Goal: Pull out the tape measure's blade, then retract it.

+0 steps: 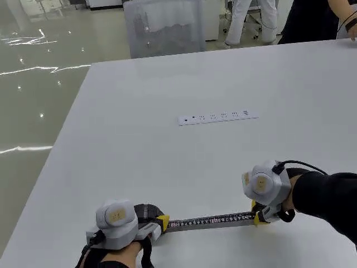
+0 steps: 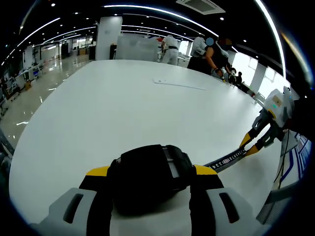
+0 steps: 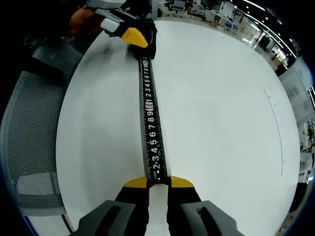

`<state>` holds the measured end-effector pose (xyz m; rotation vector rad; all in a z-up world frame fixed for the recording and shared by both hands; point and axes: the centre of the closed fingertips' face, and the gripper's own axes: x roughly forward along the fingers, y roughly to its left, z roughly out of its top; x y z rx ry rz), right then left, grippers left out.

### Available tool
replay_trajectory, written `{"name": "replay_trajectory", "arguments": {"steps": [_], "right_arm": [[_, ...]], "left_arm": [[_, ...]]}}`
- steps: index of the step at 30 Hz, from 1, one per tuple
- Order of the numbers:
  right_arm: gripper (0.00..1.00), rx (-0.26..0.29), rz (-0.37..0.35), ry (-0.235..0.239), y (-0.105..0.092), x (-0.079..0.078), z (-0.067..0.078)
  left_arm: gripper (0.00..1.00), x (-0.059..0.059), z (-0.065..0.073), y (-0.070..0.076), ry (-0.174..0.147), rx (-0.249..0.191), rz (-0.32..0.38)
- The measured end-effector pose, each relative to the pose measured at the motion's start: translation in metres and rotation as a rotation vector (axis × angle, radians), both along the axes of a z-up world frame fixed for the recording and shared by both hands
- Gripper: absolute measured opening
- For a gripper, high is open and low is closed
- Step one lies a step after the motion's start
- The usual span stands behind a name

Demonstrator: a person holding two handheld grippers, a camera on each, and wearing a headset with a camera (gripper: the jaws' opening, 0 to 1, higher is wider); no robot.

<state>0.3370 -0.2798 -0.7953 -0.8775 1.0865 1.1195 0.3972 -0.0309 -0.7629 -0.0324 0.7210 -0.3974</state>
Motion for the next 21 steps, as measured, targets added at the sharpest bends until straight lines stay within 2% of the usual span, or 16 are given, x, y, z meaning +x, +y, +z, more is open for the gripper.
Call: {"name": "replay_trajectory", "arguments": {"steps": [21], "right_arm": [[0.09,-0.016,-0.008,0.011,0.0069,0.0011,-0.0006]], "left_arm": [[0.58,-0.0003,-0.0013,0.0002,0.016,-0.003,-0.003]]}}
